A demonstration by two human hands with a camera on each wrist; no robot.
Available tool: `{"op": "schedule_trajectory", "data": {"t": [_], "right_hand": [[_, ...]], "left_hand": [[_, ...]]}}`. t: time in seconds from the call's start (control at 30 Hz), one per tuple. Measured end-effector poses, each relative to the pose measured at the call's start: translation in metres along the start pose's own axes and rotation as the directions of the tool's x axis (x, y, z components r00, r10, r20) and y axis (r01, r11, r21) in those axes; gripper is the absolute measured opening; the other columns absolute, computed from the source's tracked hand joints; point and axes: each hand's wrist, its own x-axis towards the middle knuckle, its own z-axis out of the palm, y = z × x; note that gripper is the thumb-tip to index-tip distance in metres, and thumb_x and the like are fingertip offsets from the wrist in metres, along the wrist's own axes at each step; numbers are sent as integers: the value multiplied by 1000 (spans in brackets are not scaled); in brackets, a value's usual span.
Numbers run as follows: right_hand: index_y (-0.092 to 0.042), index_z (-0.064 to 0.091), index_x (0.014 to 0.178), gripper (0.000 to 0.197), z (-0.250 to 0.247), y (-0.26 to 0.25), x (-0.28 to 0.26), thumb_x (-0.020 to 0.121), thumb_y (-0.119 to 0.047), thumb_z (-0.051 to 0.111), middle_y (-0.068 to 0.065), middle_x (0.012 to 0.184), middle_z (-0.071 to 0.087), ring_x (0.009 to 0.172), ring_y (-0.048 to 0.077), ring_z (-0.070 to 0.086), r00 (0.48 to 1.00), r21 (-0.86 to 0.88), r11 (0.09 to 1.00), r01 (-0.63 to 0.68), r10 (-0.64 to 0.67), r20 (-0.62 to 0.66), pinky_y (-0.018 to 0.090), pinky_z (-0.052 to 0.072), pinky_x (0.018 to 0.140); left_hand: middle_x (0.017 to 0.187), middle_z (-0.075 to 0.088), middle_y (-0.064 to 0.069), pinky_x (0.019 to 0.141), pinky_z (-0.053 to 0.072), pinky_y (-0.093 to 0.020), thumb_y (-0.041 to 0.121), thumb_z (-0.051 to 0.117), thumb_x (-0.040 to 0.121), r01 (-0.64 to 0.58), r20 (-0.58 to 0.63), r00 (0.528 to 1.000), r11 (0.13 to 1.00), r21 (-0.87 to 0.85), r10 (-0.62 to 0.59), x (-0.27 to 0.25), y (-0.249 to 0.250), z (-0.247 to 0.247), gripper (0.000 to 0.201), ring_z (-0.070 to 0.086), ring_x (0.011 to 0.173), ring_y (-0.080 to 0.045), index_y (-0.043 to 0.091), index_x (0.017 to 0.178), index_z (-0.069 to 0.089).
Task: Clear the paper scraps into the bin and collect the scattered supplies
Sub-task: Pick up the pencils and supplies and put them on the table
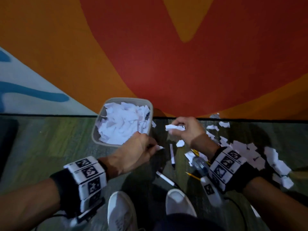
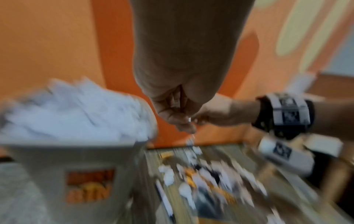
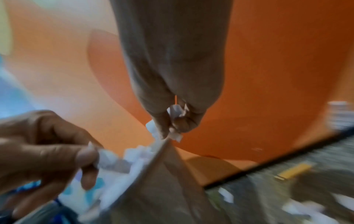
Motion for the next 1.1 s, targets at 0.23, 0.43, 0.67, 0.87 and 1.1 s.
{"op": "schedule_trajectory", "data": {"t": [0.23, 0.43, 0.67, 0.87, 1.1], "right_hand": [[-26, 73, 93, 19, 41, -89, 49, 76, -24, 82, -4, 97, 71, 84, 14, 59, 989, -32, 992, 123, -120, 87, 22, 43, 74], [-26, 70, 112, 39, 71, -122, 64, 77, -16, 83, 1, 102, 69, 75, 17, 69, 970, -62, 989, 132, -116, 212, 27, 58, 60], [-26, 56, 134, 61, 46, -114, 60, 81, -3, 75, -1, 118, 59, 95, 18, 67, 974, -112, 989, 92, -65, 218, 29, 61, 72], [-25, 58, 133, 57, 7, -119, 38, 81, -9, 77, -5, 112, 64, 90, 10, 67, 980, -123, 983, 135, -114, 164, 22, 57, 78], [-26, 62, 126, 46, -69, -63, -20, 82, -20, 74, 0, 102, 69, 82, 12, 67, 977, -317, 942, 112, -47, 206, 29, 53, 82]], "left_hand": [[55, 69, 4, 47, 40, -8, 10, 61, 95, 203, -271, 935, 972, -119, -229, -14, -41, -83, 25, 61, 43, 0, 8, 73, 73], [83, 77, -3, 46, 42, -4, 17, 64, 96, 295, -244, 915, 945, -141, -322, -9, -78, -86, 23, 60, 46, 7, 5, 115, 71], [84, 73, 4, 49, 48, -10, 18, 63, 97, 301, -313, 887, 939, -166, -339, -9, -78, -91, 35, 66, 53, 1, 7, 130, 62], [109, 72, 8, 60, 52, -15, 33, 64, 95, 167, -315, 922, 964, -207, -227, 5, -43, -89, 39, 69, 70, 2, 19, 131, 62], [111, 71, 14, 88, 46, -13, 41, 64, 93, -16, -170, 985, 972, -234, -25, 19, 13, -67, 45, 64, 101, 4, 30, 136, 57]]}}
